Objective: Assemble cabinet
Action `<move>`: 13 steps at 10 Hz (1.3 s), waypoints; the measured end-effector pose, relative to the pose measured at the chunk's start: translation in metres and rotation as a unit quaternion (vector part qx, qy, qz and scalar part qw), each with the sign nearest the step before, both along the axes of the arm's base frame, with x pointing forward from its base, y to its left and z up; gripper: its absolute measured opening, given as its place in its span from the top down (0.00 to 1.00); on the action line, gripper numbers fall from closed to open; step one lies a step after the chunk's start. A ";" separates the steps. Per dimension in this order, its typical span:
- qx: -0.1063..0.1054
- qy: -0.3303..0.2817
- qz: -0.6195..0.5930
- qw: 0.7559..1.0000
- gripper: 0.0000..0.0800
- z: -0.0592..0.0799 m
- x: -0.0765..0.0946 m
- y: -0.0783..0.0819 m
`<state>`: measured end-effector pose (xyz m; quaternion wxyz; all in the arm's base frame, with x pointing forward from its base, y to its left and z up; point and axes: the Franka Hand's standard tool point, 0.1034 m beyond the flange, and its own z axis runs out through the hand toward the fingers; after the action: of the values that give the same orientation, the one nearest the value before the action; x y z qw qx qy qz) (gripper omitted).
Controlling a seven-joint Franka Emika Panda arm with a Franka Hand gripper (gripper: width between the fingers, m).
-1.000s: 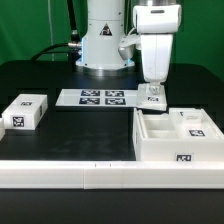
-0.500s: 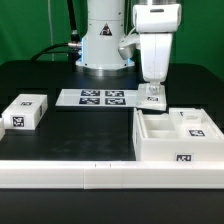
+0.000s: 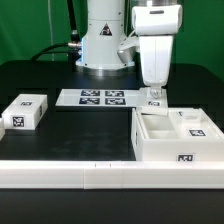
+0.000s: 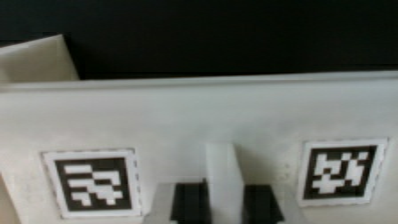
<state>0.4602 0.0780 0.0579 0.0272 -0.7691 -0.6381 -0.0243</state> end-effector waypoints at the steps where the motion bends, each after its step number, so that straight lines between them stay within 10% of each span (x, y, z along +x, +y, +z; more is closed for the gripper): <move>1: 0.001 -0.001 0.001 1.000 0.91 -0.001 0.001 0.000; 13: 0.002 -0.014 0.044 0.999 0.91 -0.001 0.014 -0.007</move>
Offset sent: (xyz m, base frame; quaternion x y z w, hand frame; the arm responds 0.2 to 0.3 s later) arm 0.0000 0.0000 0.0000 0.0000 0.0000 0.0000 1.0000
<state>0.4744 0.0715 0.0568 0.0208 -0.7399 -0.6715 -0.0353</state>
